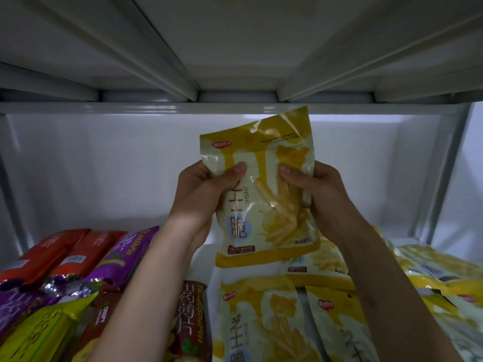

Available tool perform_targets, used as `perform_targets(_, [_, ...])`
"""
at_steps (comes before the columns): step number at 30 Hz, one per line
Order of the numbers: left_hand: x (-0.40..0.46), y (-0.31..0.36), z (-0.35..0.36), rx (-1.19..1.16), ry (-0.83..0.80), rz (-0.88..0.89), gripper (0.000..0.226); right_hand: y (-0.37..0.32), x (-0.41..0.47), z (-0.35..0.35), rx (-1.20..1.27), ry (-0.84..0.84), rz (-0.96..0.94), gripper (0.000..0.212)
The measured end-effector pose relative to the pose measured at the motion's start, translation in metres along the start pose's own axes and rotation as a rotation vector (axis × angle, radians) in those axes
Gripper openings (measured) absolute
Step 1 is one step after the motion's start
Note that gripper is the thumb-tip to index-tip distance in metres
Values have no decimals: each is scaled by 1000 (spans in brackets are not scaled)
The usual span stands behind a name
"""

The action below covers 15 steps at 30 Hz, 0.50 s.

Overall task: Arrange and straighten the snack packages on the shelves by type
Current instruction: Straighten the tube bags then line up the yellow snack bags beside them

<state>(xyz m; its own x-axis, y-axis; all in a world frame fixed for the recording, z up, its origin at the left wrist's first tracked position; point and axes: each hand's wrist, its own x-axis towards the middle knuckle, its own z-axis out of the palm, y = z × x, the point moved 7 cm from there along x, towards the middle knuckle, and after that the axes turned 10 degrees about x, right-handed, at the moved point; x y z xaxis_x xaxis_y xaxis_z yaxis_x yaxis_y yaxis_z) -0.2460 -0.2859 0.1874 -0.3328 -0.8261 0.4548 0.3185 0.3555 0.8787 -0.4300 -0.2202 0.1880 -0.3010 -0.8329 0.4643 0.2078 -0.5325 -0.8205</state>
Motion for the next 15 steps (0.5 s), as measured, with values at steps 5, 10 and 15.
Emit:
perform_targets(5, [-3,-2,3,61,-43,-44,24,-2,0,0,43,5,-55,31])
perform_targets(10, [-4,1,9,104,-51,-44,30,-3,2,-3,-8,64,-96,28])
perform_targets(15, [-4,-6,5,85,7,-83,11,0,3,-2,39,39,-77,23])
